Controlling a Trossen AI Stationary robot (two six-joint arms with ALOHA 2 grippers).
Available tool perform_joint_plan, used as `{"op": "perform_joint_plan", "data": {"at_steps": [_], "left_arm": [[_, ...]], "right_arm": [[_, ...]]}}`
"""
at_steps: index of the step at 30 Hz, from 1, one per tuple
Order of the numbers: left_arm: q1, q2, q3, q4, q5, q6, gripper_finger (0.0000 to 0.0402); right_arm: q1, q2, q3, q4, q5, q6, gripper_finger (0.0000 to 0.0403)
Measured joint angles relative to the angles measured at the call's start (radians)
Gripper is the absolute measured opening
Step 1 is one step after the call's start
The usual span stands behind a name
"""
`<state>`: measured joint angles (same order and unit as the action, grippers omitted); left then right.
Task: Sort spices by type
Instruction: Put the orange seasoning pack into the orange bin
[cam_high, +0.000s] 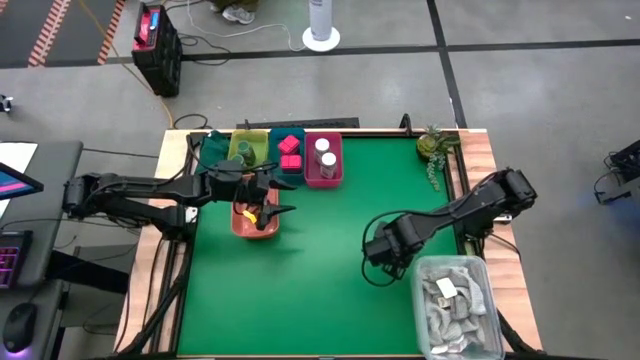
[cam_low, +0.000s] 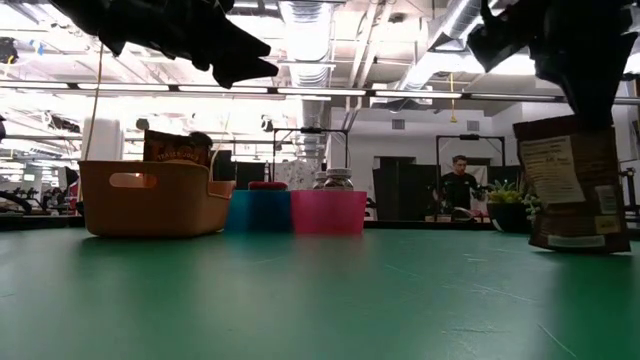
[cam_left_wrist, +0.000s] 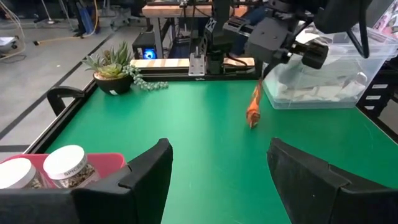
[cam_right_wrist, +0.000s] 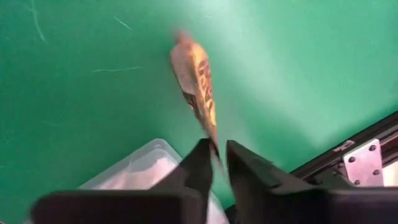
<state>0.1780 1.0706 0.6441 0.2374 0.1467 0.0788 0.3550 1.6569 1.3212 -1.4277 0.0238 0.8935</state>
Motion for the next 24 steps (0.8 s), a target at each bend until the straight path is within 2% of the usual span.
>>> {"op": "perform_joint_plan", "data": {"at_steps": [3, 5, 10, 15, 20, 24], "left_arm": [[0.000, 0.000, 0.000, 0.002, 0.000, 0.006, 0.0251], [0.000, 0.000, 0.000, 0.014, 0.000, 0.009, 0.0251], [-0.003, 0.006, 0.000, 0.062, 0.000, -0.020, 0.0251], [-0.023, 0.011, 0.000, 0.068, 0.000, -0.010, 0.0251], [-0.047, 0.011, 0.000, 0.075, -0.001, 0.028, 0.0251], [-0.072, 0.011, 0.000, 0.100, 0.000, 0.066, 0.0251]], "right_arm": [[-0.014, 0.000, 0.001, 0.004, 0.000, -0.030, 0.0028], [-0.025, 0.000, 0.001, 0.008, 0.000, -0.049, 0.0014], [-0.047, 0.000, 0.001, 0.075, 0.025, -0.085, 0.0026], [-0.072, 0.000, 0.020, 0.105, 0.091, -0.132, 0.0014], [-0.108, 0.000, 0.102, 0.110, 0.176, -0.190, 0.0018], [-0.134, 0.000, 0.174, 0.171, 0.196, -0.264, 0.0018]]}}
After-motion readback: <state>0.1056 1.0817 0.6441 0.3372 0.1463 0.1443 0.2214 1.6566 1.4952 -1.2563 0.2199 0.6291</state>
